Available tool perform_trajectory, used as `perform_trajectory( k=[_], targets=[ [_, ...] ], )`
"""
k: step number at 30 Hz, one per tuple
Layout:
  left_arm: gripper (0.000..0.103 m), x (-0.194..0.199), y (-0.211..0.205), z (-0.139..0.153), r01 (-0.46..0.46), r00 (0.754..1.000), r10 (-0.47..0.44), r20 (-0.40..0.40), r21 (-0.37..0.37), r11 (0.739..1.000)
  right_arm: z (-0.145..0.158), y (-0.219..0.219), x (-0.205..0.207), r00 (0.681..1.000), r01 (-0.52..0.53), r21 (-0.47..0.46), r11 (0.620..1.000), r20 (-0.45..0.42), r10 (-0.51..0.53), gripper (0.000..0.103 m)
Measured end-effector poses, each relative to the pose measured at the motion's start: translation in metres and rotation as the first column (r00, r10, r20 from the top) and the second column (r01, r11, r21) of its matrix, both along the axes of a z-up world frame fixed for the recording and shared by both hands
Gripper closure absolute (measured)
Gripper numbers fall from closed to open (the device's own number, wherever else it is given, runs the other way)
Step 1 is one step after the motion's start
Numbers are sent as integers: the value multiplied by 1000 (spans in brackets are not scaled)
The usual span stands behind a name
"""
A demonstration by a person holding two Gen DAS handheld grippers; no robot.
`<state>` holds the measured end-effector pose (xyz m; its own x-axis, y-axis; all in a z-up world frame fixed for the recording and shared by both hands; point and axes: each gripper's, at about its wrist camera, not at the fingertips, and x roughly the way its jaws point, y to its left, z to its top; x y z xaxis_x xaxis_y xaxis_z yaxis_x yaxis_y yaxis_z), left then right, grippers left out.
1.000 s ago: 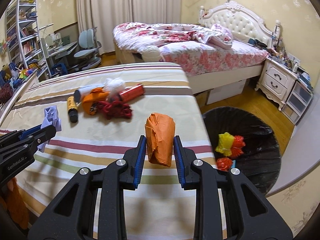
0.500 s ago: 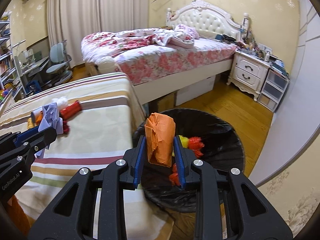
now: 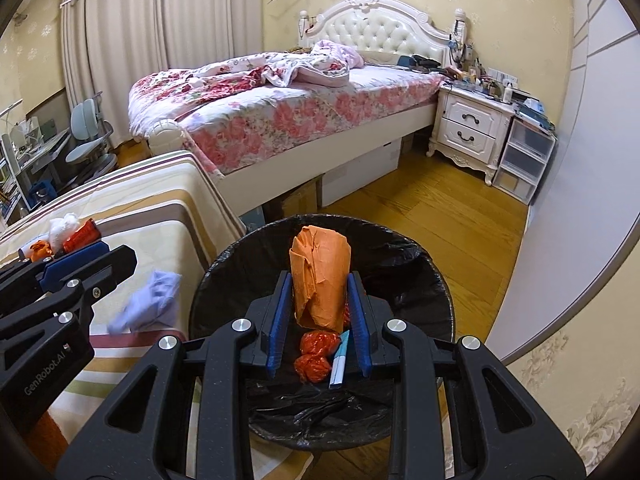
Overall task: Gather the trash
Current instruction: 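Carry the lavender cloth and orange bag over the black bin, then open the left gripper to drop the cloth while the right gripper holds the orange bag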
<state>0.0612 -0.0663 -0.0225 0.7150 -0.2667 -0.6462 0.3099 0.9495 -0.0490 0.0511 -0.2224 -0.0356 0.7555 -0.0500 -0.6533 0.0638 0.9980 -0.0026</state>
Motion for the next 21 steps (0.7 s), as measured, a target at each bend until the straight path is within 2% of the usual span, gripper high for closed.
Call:
perform_trajectory(
  k=[15, 16, 19, 21],
  targets=[
    [72, 15, -29, -13, 22, 1000, -23, 2, 60, 998, -12, -20, 9, 999, 33, 25, 999, -20, -33, 75],
    [74, 16, -31, -14, 23, 1000, -23, 2, 61, 998, -12, -21, 9, 999, 35, 27, 999, -20, -34, 75],
    [94, 19, -33, -16, 38, 999, -38, -4, 66, 997, -12, -23, 9, 999, 41, 30, 999, -17, -40, 75],
    [97, 20, -33, -17, 60, 998, -59, -14, 37, 998, -12, -25, 9, 999, 43, 33, 999, -13, -43, 75]
  ],
)
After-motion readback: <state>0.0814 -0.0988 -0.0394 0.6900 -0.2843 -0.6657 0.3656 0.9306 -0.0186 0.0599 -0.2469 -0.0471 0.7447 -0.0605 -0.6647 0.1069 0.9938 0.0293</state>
